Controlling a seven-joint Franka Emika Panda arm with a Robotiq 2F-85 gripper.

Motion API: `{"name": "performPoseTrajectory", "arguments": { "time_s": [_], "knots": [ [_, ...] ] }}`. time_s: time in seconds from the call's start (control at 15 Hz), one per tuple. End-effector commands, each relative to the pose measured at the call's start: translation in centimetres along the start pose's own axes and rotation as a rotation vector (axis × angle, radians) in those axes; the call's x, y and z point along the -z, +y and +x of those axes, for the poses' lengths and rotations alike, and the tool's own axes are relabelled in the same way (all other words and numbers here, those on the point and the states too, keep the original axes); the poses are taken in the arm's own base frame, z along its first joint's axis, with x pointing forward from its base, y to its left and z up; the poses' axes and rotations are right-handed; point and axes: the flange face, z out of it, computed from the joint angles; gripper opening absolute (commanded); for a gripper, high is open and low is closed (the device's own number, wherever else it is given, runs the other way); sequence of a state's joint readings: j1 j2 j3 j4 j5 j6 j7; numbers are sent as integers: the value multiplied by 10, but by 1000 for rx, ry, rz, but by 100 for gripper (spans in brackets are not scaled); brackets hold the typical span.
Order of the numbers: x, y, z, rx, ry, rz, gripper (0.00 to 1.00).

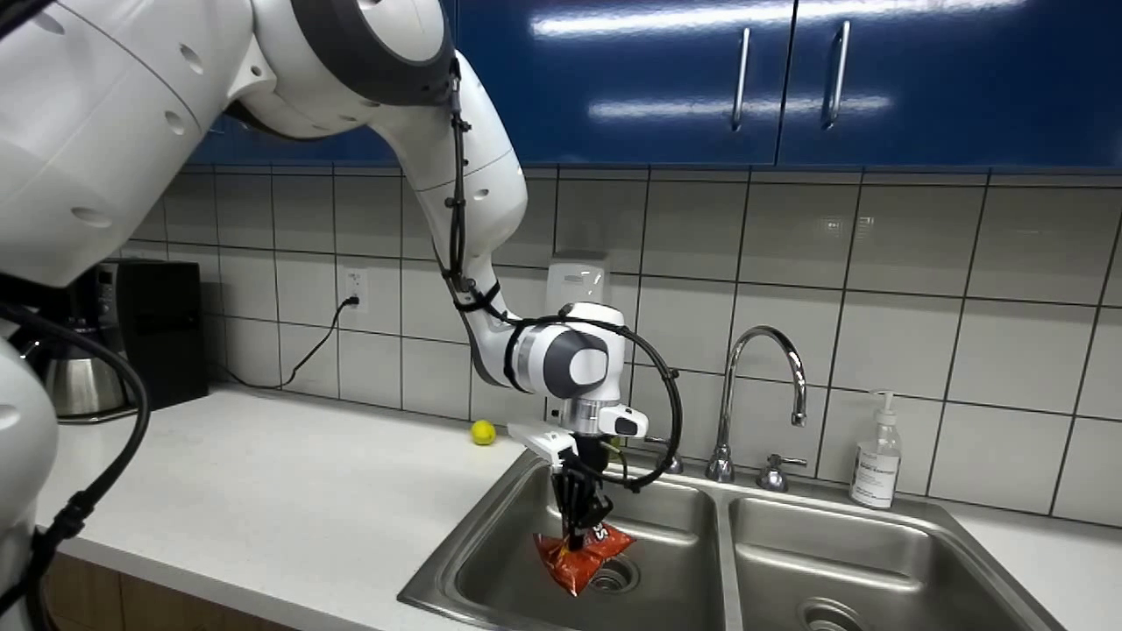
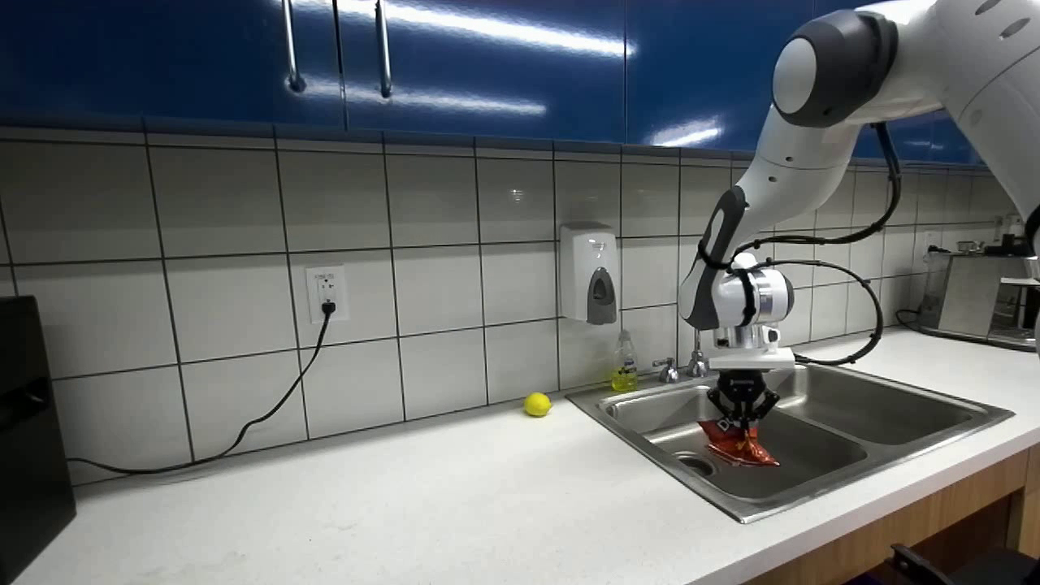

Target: Put the snack packet into the sink

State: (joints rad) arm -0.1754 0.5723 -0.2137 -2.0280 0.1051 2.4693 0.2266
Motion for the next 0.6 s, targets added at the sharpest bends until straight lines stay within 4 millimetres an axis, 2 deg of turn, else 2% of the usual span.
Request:
{"name": "performPoseTrajectory", "arguments": {
  "time_s": [0.0,0.53],
  "knots": [
    [-20,4,21,-35,-3,9,0],
    [-64,5,38,-48,-22,-12,0]
  ]
}}
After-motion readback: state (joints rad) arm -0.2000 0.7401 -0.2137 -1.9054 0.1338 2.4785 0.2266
